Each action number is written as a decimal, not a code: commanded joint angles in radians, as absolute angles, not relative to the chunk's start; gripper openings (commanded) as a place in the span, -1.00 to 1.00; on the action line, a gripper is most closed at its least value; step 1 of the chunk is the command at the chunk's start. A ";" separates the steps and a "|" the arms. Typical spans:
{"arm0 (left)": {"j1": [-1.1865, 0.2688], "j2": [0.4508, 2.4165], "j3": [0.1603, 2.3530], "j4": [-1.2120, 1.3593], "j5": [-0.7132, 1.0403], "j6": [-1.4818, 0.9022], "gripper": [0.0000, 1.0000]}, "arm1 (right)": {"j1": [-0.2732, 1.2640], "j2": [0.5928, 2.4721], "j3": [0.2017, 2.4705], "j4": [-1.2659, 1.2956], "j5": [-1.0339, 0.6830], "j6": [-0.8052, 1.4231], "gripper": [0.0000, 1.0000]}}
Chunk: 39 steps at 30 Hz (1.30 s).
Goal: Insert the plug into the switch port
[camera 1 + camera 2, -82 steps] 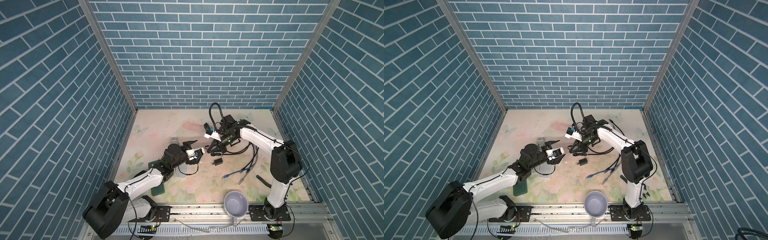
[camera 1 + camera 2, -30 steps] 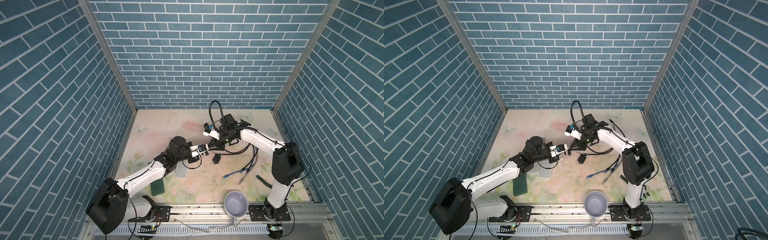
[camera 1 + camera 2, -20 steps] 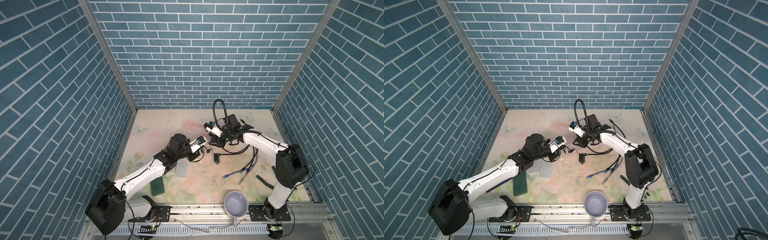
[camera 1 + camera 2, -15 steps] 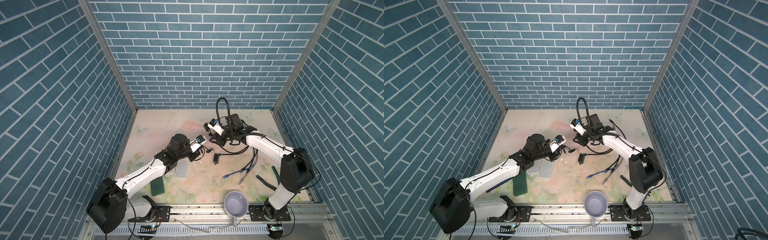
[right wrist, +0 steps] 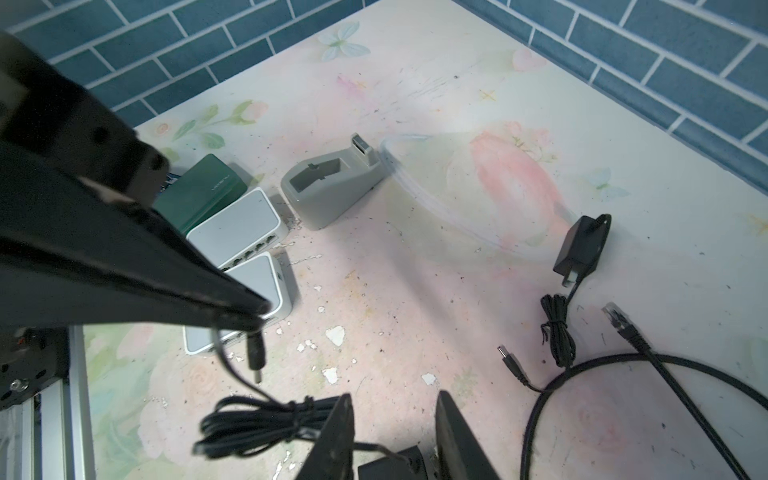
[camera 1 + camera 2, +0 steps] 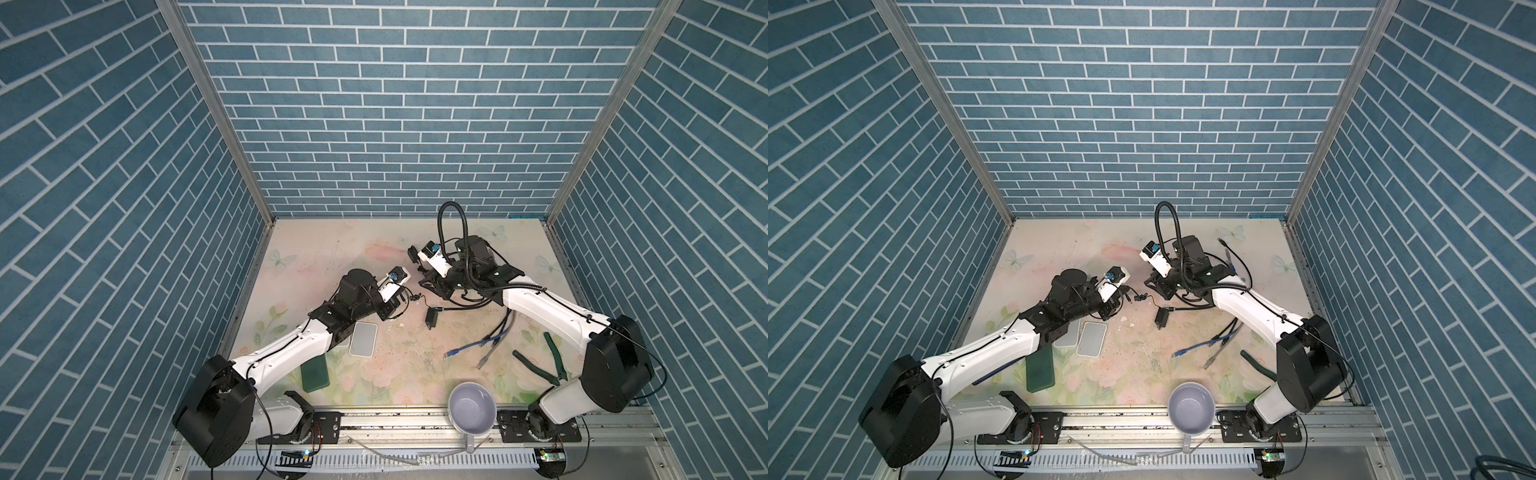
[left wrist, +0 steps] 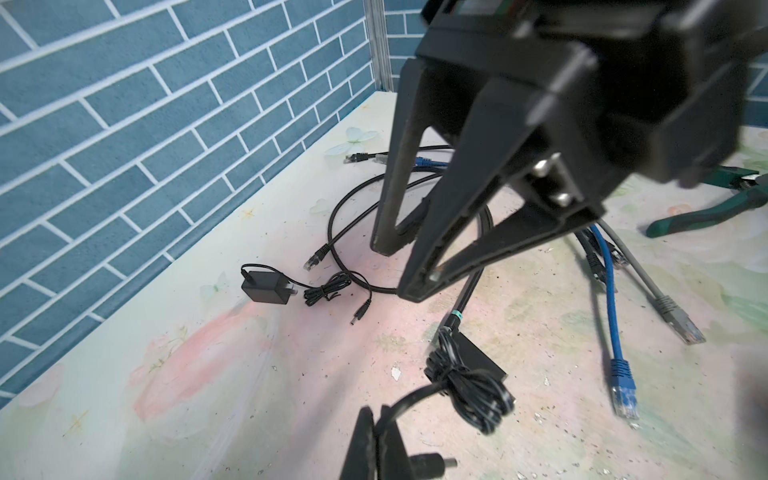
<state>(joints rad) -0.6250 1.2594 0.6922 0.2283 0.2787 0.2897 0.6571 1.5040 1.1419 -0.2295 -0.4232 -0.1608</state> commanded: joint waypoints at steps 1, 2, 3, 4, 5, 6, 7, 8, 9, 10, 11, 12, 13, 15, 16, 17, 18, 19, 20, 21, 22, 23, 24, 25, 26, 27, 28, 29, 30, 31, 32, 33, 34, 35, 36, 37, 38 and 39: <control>-0.629 1.247 0.661 0.276 0.247 0.279 -1.00 | 0.686 1.455 1.103 -0.198 -0.439 -0.135 -0.35; -0.629 1.246 0.662 0.277 0.240 0.281 -1.00 | 0.693 1.450 1.100 -0.197 -0.447 -0.133 -0.35; -0.630 1.246 0.661 0.281 0.238 0.290 -1.00 | 0.699 1.444 1.095 -0.196 -0.459 -0.137 -0.36; -0.629 1.244 0.655 0.290 0.239 0.298 -1.00 | 0.709 1.441 1.087 -0.190 -0.458 -0.141 -0.37; -0.629 1.240 0.649 0.304 0.241 0.302 -1.00 | 0.713 1.437 1.078 -0.179 -0.464 -0.142 -0.40; -0.629 1.234 0.635 0.330 0.246 0.310 -1.00 | 0.715 1.436 1.070 -0.176 -0.511 -0.150 -0.44; -0.629 1.226 0.616 0.363 0.259 0.321 -1.00 | 0.715 1.437 1.064 -0.176 -0.564 -0.160 -0.46; -0.629 1.218 0.599 0.395 0.267 0.328 -1.00 | 0.715 1.439 1.059 -0.167 -0.595 -0.161 -0.47; -0.629 1.209 0.580 0.431 0.280 0.336 -1.00 | 0.715 1.440 1.057 -0.164 -0.634 -0.163 -0.47; -0.630 1.199 0.561 0.462 0.300 0.352 -1.00 | 0.715 1.443 1.057 -0.176 -0.685 -0.180 -0.47; -0.629 1.190 0.545 0.486 0.314 0.362 -1.00 | 0.715 1.447 1.059 -0.183 -0.717 -0.192 -0.47; -0.630 1.178 0.527 0.516 0.320 0.368 -1.00 | 0.714 1.453 1.062 -0.189 -0.760 -0.202 -0.47; -0.630 1.168 0.511 0.536 0.321 0.375 -1.00 | 0.714 1.462 1.067 -0.207 -0.789 -0.218 -0.47; -0.630 1.150 0.496 0.553 0.320 0.387 -1.00 | 0.714 1.482 1.077 -0.214 -0.792 -0.217 -0.47; -0.629 1.142 0.490 0.553 0.320 0.392 -1.00 | 0.713 1.495 1.085 -0.221 -0.803 -0.220 -0.47; -0.629 1.137 0.487 0.552 0.321 0.395 -1.00 | 0.712 1.505 1.093 -0.233 -0.814 -0.226 -0.47; -0.629 1.130 0.485 0.547 0.323 0.398 -1.00 | 0.713 1.517 1.102 -0.240 -0.830 -0.226 -0.47; -0.629 1.126 0.482 0.544 0.323 0.400 -1.00 | 0.714 1.528 1.107 -0.243 -0.853 -0.224 -0.47; -0.630 1.123 0.481 0.541 0.323 0.401 -1.00 | 0.714 1.535 1.112 -0.243 -0.860 -0.224 -0.46; -0.630 1.122 0.479 0.540 0.322 0.403 -1.00 | 0.713 1.543 1.115 -0.242 -0.868 -0.220 -0.46; -0.630 1.121 0.477 0.538 0.321 0.402 -1.00 | 0.713 1.547 1.117 -0.240 -0.877 -0.218 -0.46; -0.630 1.123 0.477 0.539 0.322 0.402 -1.00 | 0.714 1.549 1.118 -0.239 -0.879 -0.221 -0.46; -0.630 1.123 0.475 0.538 0.321 0.402 -1.00 | 0.713 1.549 1.119 -0.238 -0.891 -0.221 -0.46; -0.630 1.124 0.473 0.538 0.320 0.403 -1.00 | 0.714 1.547 1.119 -0.235 -0.898 -0.222 -0.46; -0.630 1.126 0.474 0.538 0.320 0.403 -1.00 | 0.713 1.546 1.118 -0.234 -0.905 -0.222 -0.46; -0.629 1.128 0.475 0.538 0.319 0.403 -1.00 | 0.714 1.545 1.120 -0.235 -0.911 -0.222 -0.46; -0.630 1.132 0.475 0.538 0.317 0.402 -1.00 | 0.714 1.543 1.120 -0.233 -0.910 -0.221 -0.46; -0.630 1.135 0.477 0.538 0.316 0.398 -1.00 | 0.713 1.540 1.119 -0.233 -0.907 -0.219 -0.46; -0.630 1.137 0.480 0.532 0.312 0.396 -1.00 | 0.713 1.537 1.120 -0.233 -0.899 -0.218 -0.45; -0.630 1.139 0.487 0.523 0.307 0.388 -1.00 | 0.714 1.532 1.117 -0.227 -0.875 -0.206 -0.45; -0.630 1.142 0.496 0.512 0.297 0.380 -1.00 | 0.714 1.527 1.115 -0.216 -0.849 -0.193 -0.45; -0.630 1.147 0.509 0.490 0.279 0.367 -1.00 | 0.714 1.518 1.111 -0.206 -0.807 -0.179 -0.45; -0.630 1.152 0.527 0.459 0.265 0.359 -1.00 | 0.713 1.511 1.110 -0.198 -0.767 -0.162 -0.45; -0.629 1.158 0.546 0.423 0.252 0.349 -1.00 | 0.714 1.501 1.109 -0.193 -0.730 -0.149 -0.45; -0.630 1.164 0.563 0.392 0.238 0.336 -1.00 | 0.714 1.493 1.107 -0.187 -0.700 -0.136 -0.45; -0.629 1.172 0.586 0.354 0.213 0.312 -1.00 | 0.713 1.482 1.105 -0.182 -0.673 -0.118 -0.45; -0.630 1.181 0.609 0.320 0.192 0.298 -1.00 | 0.713 1.472 1.103 -0.177 -0.660 -0.105 -0.45; -0.630 1.190 0.633 0.277 0.178 0.284 -1.00 | 0.715 1.462 1.099 -0.172 -0.652 -0.092 -0.46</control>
<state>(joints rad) -0.6254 1.1736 0.5632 0.3908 0.2420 0.3420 0.7116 1.5146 1.0840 -0.2054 -0.7284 -0.1520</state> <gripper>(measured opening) 0.057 0.274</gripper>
